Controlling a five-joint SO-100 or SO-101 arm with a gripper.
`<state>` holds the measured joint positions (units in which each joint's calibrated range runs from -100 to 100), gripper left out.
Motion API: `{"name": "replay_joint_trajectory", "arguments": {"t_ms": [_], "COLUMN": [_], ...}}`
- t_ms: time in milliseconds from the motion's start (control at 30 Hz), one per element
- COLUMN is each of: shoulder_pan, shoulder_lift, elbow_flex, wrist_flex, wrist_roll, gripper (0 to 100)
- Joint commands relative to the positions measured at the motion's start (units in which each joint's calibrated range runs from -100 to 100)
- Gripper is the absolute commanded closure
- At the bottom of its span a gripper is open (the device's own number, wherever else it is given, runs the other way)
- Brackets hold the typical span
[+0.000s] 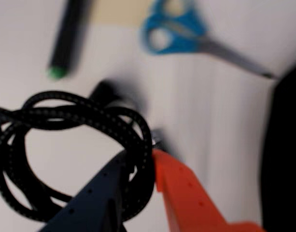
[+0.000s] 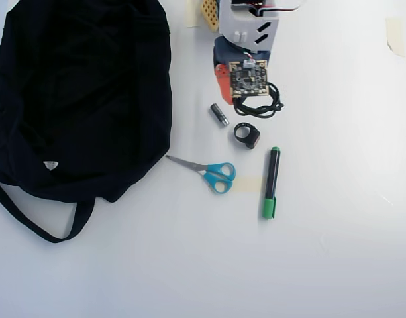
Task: Put the cable into the black bag
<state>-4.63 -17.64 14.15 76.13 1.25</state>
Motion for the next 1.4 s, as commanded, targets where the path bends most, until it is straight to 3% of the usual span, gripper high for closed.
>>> {"name": "replay_joint_trajectory", "arguments": {"t_ms": [0, 233, 533, 867, 1000, 1167, 1300, 1367], "shoulder_pan": [5.2, 11.4, 19.1, 36.9, 47.6, 53.7, 58.6, 58.3], "shoulder_lift": [-2.3, -2.4, -1.9, -1.1, -0.4, 19.0, 24.6, 24.0], "elbow_flex": [-3.7, -5.3, -5.4, -1.9, 6.2, 5.7, 4.2, 3.5], "wrist_flex": [-0.4, 0.0, -2.5, -16.9, -31.1, -46.3, -46.5, -43.7], "wrist_roll": [-0.1, -3.4, -3.0, -2.9, -2.8, -2.8, -2.8, -2.8], "gripper": [98, 98, 98, 98, 98, 98, 97, 82]}}
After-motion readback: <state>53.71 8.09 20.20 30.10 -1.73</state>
